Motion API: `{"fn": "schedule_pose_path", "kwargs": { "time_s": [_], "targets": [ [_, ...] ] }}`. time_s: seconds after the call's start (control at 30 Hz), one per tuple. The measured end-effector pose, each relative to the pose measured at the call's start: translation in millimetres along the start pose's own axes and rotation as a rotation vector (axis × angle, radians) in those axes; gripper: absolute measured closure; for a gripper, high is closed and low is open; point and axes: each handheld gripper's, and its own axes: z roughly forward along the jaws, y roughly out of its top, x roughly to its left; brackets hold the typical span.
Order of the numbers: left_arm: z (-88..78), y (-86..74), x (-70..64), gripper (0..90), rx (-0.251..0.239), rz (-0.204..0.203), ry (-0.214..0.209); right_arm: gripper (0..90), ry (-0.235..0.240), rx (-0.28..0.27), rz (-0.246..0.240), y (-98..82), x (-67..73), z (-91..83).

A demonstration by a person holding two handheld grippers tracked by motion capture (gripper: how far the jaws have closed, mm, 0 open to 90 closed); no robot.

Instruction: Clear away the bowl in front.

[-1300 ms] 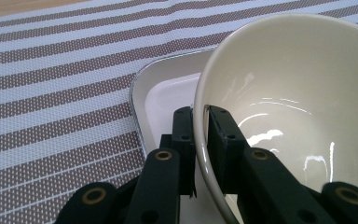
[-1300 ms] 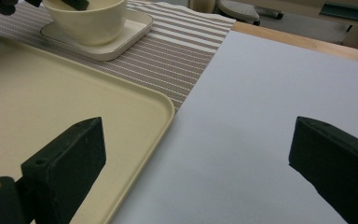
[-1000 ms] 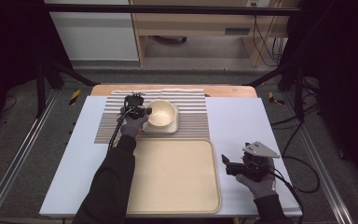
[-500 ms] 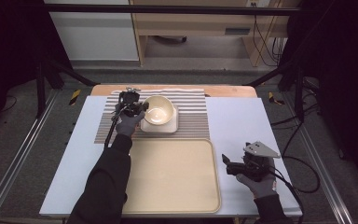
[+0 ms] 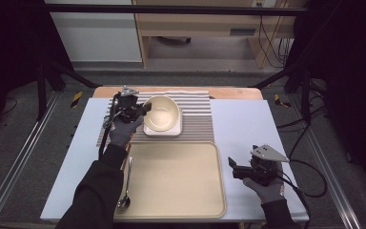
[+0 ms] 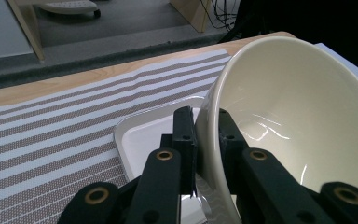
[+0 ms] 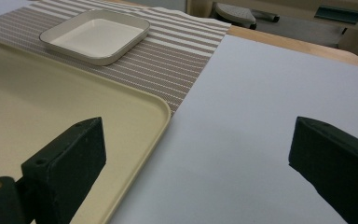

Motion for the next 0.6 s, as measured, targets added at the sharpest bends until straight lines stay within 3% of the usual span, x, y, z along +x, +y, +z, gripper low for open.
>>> {"fn": "schedule_pose_path", "kwargs": {
  "time_s": [0.3,0.4,0.6],
  "targets": [
    [-36.5,-20.0,-16.6,81.6,-0.02,0.04,-0.044,4.1,0.003,-0.004,-0.003,0.0,0.9,-1.0],
    [-41.7,-27.4,-20.8,81.6,-0.017,0.05,-0.058,4.1,0.005,-0.003,-0.004,-0.1,1.4,-1.0],
    [-47.4,-57.4,-31.0,81.5,0.021,0.067,-0.081,4.2,0.004,0.003,-0.006,-0.3,2.2,-0.1]
  ]
}}
